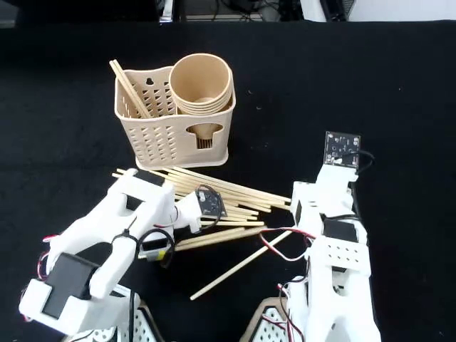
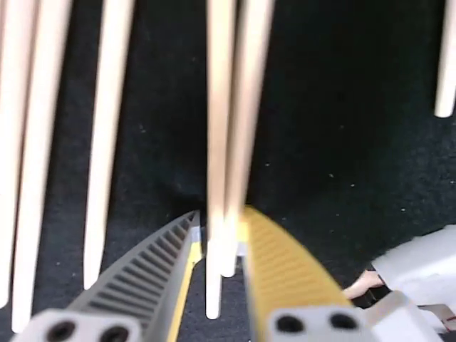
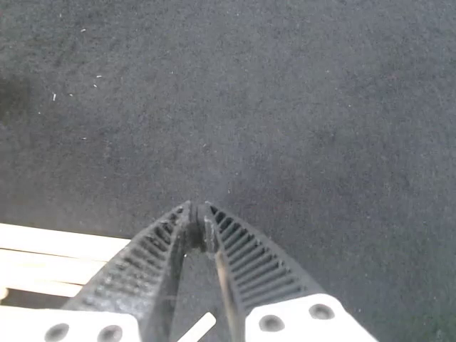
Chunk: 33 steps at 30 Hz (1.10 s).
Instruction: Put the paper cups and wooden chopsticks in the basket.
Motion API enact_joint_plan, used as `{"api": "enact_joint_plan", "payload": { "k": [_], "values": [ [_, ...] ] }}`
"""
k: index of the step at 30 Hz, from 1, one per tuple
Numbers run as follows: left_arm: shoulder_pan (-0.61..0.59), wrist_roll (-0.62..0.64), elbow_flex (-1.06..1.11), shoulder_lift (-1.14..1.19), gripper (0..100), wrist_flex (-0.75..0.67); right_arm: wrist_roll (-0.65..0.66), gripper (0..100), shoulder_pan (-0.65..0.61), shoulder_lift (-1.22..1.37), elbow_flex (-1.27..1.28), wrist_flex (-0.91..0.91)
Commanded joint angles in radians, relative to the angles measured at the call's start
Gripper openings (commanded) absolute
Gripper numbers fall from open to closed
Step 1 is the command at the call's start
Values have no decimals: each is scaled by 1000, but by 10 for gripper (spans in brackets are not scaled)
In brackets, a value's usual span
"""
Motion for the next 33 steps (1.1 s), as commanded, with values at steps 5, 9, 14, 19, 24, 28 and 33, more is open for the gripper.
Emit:
{"api": "enact_joint_plan", "payload": {
  "k": [5, 9, 14, 19, 24, 28, 33],
  "values": [
    [18, -3, -10, 5, 30, -6, 12, 21, -12, -22, -8, -21],
    [12, 12, -2, -38, 30, 8, 12, 21, -12, -22, -8, -21],
    [19, 17, 62, -227, 30, 52, 12, 21, -12, -22, -10, -21],
    [15, 17, 143, -379, 30, 97, 12, 21, -12, -22, -12, -21],
    [10, 12, 163, -422, 30, 120, 12, 21, -12, -22, -10, -21],
    [5, 18, 157, -420, 62, 44, 12, 21, -12, -22, -8, -21],
    [5, 18, 142, -419, 266, -9, 12, 21, -12, -21, -8, -21]
  ]
}}
